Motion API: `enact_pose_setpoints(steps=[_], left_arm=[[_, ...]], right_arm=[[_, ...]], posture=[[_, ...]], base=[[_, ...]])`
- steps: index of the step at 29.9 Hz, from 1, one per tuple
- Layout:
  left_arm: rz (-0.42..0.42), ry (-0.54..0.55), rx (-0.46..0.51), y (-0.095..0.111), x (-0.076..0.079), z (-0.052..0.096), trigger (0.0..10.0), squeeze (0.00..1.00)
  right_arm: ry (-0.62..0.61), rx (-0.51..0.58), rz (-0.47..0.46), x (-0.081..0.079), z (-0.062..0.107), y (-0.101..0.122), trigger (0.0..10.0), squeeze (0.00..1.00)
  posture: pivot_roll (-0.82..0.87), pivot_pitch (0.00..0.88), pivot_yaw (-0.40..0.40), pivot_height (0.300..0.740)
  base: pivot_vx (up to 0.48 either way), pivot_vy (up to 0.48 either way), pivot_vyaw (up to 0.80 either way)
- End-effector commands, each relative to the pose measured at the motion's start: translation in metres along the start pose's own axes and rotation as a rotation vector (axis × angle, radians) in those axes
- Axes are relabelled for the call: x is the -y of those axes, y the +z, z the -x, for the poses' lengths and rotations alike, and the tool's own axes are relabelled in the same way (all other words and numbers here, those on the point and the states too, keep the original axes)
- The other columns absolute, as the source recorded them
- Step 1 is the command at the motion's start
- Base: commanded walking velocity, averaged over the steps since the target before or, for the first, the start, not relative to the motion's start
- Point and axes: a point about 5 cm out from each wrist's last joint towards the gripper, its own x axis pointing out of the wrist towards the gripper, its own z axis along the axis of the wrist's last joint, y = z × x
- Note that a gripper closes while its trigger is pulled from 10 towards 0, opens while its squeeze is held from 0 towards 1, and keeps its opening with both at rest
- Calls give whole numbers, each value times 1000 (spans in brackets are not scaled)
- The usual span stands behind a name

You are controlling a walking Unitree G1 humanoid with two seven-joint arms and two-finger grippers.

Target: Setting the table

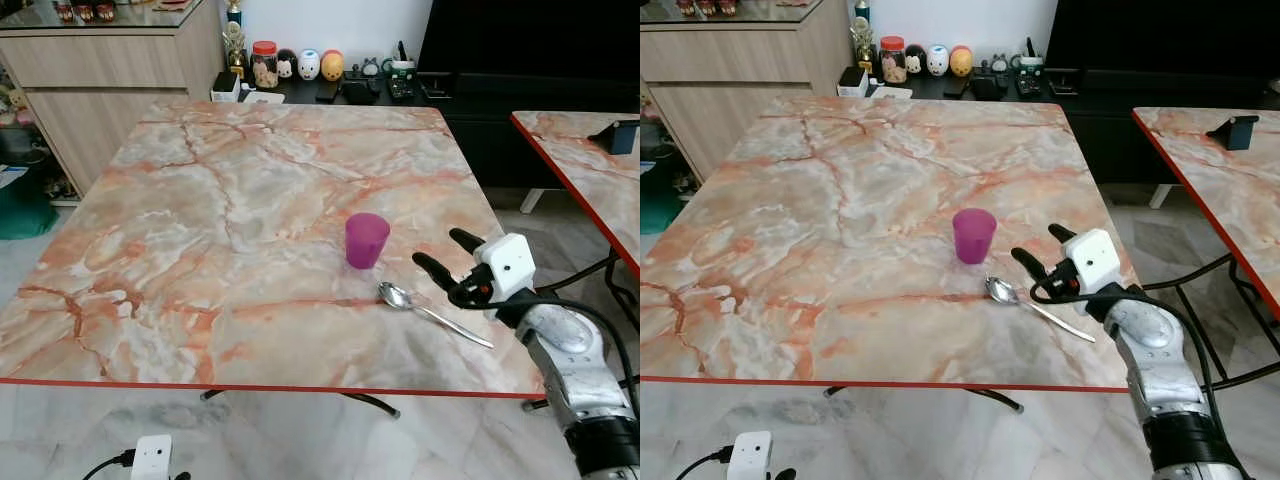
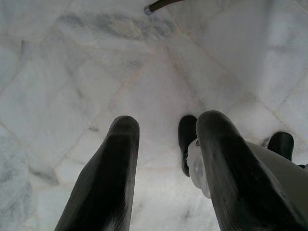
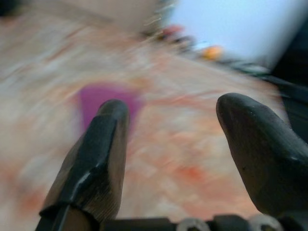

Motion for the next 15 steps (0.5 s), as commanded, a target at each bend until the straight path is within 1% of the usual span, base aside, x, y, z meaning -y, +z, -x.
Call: enact_pose_setpoints(steps=[1, 2, 3, 4, 5, 6, 8, 9, 10, 11, 12, 14, 15], left_arm=[[7, 0, -19, -5, 0, 1, 10000, 0], [6, 0, -19, -5, 0, 1, 10000, 0], [6, 0, -19, -5, 0, 1, 10000, 0], [6, 0, -20, -5, 0, 1, 10000, 0], [3, -1, -20, -5, 0, 1, 10000, 0], [1, -1, -20, -5, 0, 1, 10000, 0], [1, -1, -20, -5, 0, 1, 10000, 0], [0, -2, -19, -5, 0, 1, 10000, 0], [0, -2, -19, -5, 0, 1, 10000, 0], [1, -1, -18, -5, 0, 1, 10000, 0], [1, -1, -18, -5, 0, 1, 10000, 0], [1, -3, -16, -5, 0, 1, 10000, 0], [1, -3, -16, -5, 0, 1, 10000, 0]], right_arm=[[-182, 50, -36, 13, 2, 3, 10000, 0], [-296, 78, -82, 17, 5, 3, 10000, 0], [-296, 78, -82, 17, 5, 3, 10000, 0], [-340, 88, -111, 18, 6, 2, 10000, 0], [-431, 118, -198, 22, 7, 2, 10000, 0], [-492, 140, -273, 23, 8, 2, 10000, 0], [-492, 140, -273, 23, 8, 2, 10000, 0], [-524, 154, -311, 23, 8, 2, 10000, 0], [-524, 154, -311, 23, 8, 2, 10000, 0], [-510, 150, -314, 17, 4, 1, 10000, 0], [-510, 150, -314, 17, 4, 1, 10000, 0], [-439, 143, -293, 5, -5, 3, 10000, 0], [-439, 143, -293, 5, -5, 3, 10000, 0]], posture=[[-27, 0, -25, 740], [-35, 0, -19, 740], [-35, 0, -19, 740], [-35, 0, -19, 740], [-38, 0, -19, 740], [-37, 0, -20, 740], [-37, 0, -20, 740], [-36, 0, -20, 740], [-36, 0, -20, 740], [-34, 0, -19, 740], [-34, 0, -19, 740], [-29, 0, -25, 740], [-29, 0, -25, 740]], base=[[0, 0, 0], [0, 0, 0], [0, 0, 0], [0, 0, 0], [0, 0, 0], [0, 0, 0], [0, 0, 0], [0, 0, 0], [0, 0, 0], [0, 0, 0], [0, 0, 0], [0, 0, 0], [0, 0, 0]])
